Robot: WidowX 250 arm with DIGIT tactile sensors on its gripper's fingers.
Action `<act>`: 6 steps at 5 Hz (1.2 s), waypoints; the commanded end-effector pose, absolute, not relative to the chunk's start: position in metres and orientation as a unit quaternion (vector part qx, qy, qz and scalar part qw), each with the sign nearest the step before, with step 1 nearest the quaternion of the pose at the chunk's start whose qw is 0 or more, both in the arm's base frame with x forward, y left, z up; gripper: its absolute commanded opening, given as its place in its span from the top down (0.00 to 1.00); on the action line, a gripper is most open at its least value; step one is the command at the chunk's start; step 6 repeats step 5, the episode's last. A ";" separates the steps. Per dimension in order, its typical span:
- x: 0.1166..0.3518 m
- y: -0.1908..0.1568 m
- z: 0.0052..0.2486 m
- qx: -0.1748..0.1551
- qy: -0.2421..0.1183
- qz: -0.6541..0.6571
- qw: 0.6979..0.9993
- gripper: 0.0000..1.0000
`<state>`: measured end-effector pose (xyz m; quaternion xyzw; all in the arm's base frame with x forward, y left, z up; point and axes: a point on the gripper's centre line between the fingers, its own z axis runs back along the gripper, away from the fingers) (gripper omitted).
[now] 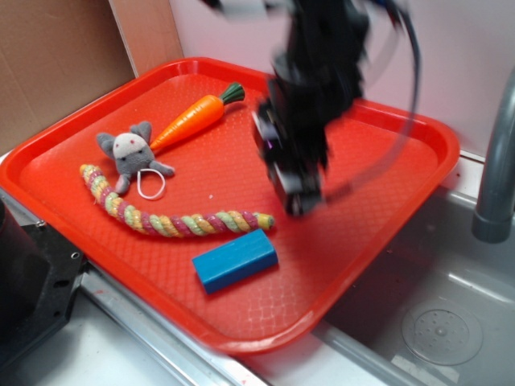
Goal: Grab the rock.
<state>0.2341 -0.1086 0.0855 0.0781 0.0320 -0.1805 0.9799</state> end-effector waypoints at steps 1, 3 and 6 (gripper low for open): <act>0.215 -0.057 0.163 0.043 -0.032 -0.053 0.997 1.00; 0.193 0.002 0.192 0.003 -0.071 0.019 0.997 1.00; 0.205 0.000 0.189 0.039 -0.049 0.016 0.998 1.00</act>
